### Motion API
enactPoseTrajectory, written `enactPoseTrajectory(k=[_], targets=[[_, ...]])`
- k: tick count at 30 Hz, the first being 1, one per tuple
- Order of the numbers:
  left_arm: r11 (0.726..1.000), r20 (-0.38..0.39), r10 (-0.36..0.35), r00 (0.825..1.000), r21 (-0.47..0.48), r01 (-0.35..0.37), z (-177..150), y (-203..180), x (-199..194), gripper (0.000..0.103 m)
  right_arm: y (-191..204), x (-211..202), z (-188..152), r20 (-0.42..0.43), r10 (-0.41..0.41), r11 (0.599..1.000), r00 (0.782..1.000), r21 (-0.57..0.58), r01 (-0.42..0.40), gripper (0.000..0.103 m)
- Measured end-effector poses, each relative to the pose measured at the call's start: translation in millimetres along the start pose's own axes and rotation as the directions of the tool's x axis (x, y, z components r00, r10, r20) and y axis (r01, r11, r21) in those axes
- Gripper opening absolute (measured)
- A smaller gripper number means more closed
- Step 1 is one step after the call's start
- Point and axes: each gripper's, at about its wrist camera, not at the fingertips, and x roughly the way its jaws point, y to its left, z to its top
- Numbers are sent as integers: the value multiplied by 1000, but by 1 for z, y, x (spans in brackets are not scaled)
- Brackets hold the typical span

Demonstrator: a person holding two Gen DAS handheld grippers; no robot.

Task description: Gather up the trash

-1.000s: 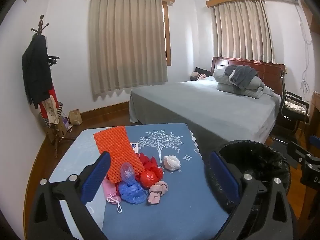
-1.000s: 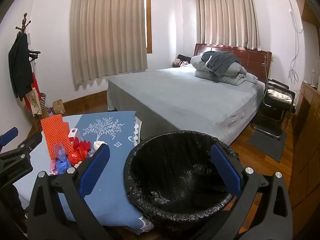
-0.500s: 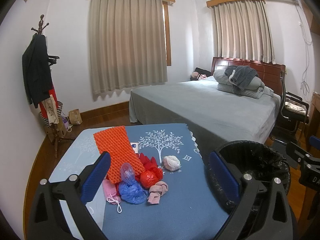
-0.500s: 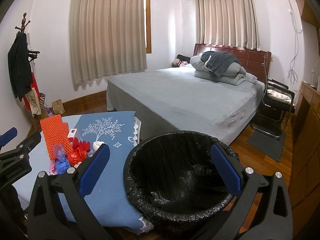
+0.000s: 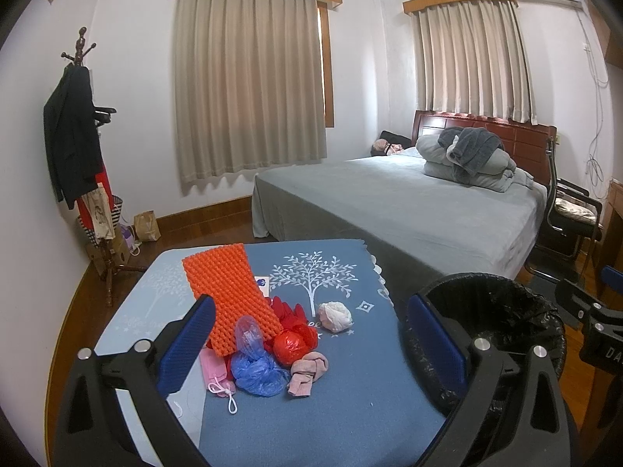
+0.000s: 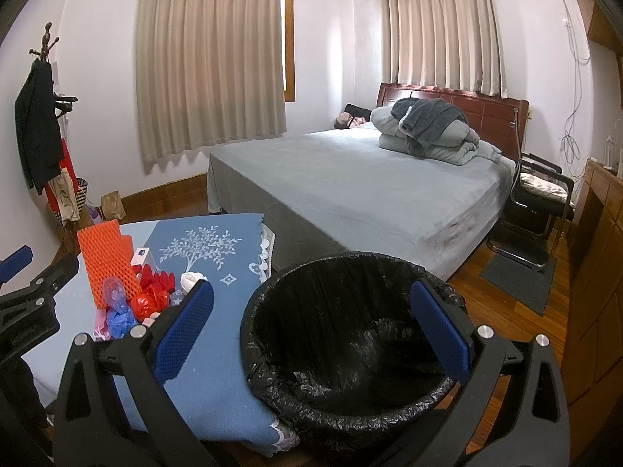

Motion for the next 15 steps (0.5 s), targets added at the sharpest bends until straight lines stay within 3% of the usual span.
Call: enactPoseTrajectory(k=[15], targets=[[1000, -2, -2, 1000, 0, 2, 0, 1, 0, 97, 0, 1, -1, -2, -2, 1000, 1000, -2, 2, 98]])
